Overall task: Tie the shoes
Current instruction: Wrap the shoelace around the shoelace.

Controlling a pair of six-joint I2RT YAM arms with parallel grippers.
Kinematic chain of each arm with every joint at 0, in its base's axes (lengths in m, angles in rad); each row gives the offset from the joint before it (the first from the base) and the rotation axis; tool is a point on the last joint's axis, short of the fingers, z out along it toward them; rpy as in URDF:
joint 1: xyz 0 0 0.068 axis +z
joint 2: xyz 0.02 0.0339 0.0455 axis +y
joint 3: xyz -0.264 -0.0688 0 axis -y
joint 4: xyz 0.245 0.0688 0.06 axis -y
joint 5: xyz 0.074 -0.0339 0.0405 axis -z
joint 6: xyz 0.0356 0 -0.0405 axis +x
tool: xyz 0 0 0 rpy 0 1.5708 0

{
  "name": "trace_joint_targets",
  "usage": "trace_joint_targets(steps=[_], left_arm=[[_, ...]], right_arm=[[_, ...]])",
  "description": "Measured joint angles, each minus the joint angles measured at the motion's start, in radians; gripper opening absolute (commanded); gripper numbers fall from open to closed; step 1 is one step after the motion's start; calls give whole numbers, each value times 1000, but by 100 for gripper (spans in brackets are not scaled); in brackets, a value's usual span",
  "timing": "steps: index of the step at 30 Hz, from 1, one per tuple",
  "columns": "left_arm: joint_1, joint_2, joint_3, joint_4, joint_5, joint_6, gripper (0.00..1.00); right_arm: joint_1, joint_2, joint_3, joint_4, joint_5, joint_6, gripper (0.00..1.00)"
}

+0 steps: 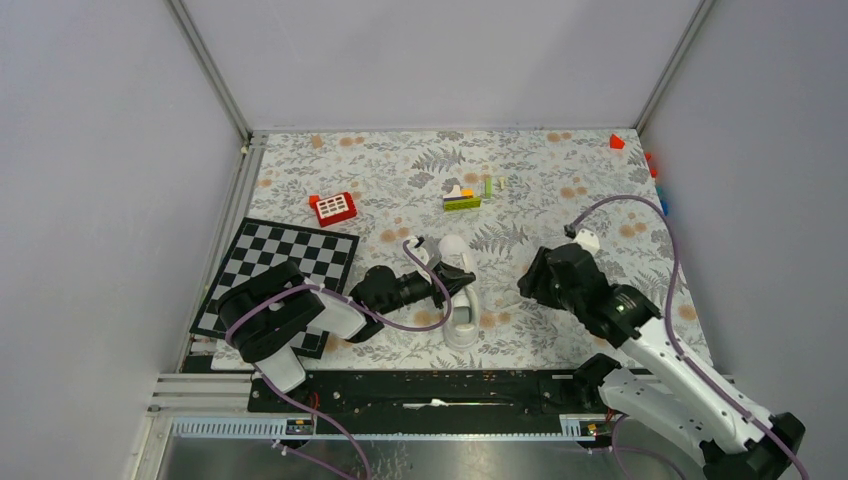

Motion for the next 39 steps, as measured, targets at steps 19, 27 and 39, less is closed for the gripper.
trace_joint_targets(steps=[19,27,39], left_arm=[[0,-28,-13,-36,25,-9,0],[0,-28,-13,-36,35,-12,0],[0,-28,-13,-36,46,-14,0]], right_arm=[[-69,288,-294,208,-218,572,47],[-122,290,-300,238,-164,600,42],[-174,388,-278,269,-145,552,30]])
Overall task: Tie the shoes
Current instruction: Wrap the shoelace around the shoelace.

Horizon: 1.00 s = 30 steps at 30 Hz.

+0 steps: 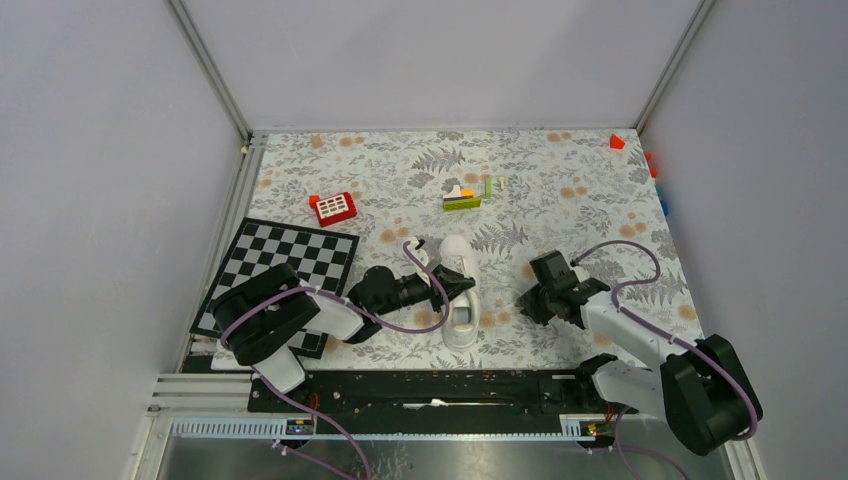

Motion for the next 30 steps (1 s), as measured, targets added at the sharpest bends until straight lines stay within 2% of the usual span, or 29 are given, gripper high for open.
trace_joint_targets(steps=[4,13,17,22,30], left_arm=[[0,0,0,0,5,0,0],[0,3,0,2,13,-4,0],[0,5,0,3,16,-5,0],[0,5,0,3,18,-5,0],[0,5,0,3,25,-5,0]], right_arm=[[-2,-9,0,0,-1,-8,33],[-3,-142,11,-21,29,-45,38],[-4,-39,72,-31,41,-111,41],[-4,130,159,-28,40,-205,40],[-4,183,171,-36,44,-245,36]])
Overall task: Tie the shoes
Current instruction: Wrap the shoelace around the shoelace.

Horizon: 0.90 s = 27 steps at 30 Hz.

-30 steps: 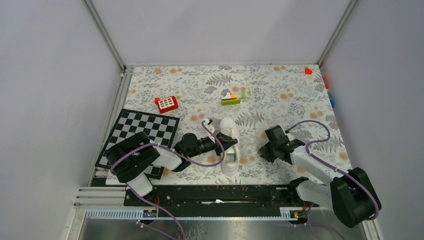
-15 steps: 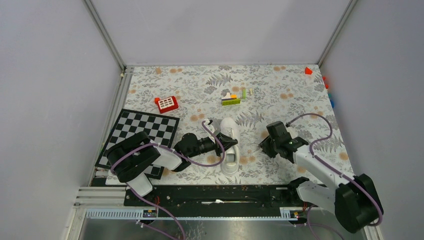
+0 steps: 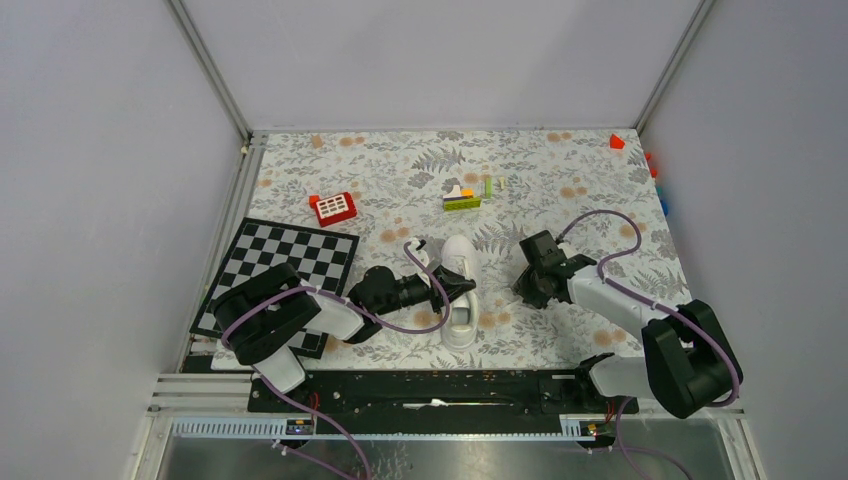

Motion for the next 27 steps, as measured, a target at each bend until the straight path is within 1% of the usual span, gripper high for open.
trace_joint_targets(steps=[3,4,6,7,8,11,14,18,22,27], left_arm=[[0,0,0,0,2,0,0],[0,0,0,0,3,0,0],[0,0,0,0,3,0,0],[0,0,0,0,3,0,0],[0,0,0,0,4,0,0],[0,0,0,0,7,-3,0],[0,0,0,0,10,-3,0],[0,0,0,0,10,-3,0],[0,0,0,0,11,-3,0],[0,13,0,4,19,-8,0]], right_arm=[[0,2,0,0,0,-11,33],[0,8,0,1,0,-15,31],[0,34,0,10,-5,-19,18],[0,43,4,19,-8,-21,8],[0,53,5,34,-14,-23,0],[-1,60,1,63,-31,-25,0],[-1,36,-2,53,-39,-35,0],[-1,-77,9,4,-57,-69,0],[2,-244,83,-62,-97,-111,0],[32,-339,187,-113,-130,-138,0]])
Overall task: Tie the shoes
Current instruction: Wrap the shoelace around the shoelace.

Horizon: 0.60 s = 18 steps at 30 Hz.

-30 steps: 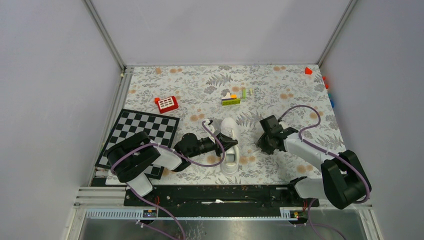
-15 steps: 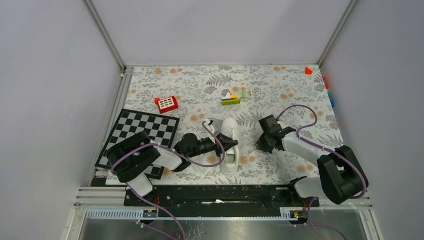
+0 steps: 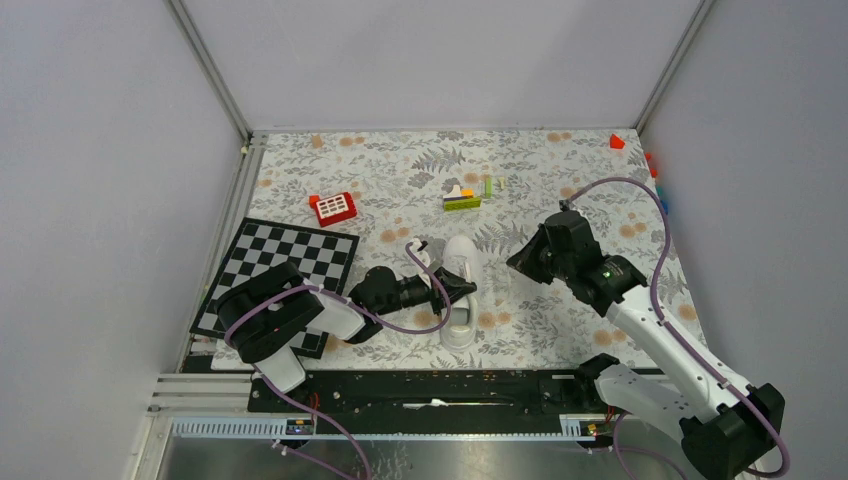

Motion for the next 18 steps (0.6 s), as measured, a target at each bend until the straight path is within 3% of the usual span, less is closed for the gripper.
trace_joint_targets(steps=[10,18], left_arm=[[0,7,2,1,13,-10,0],[0,7,3,-2,16,-10,0]], right_arm=[[185,48,180,-40,-16,-12,0],[249,151,256,11,-28,-10,0]])
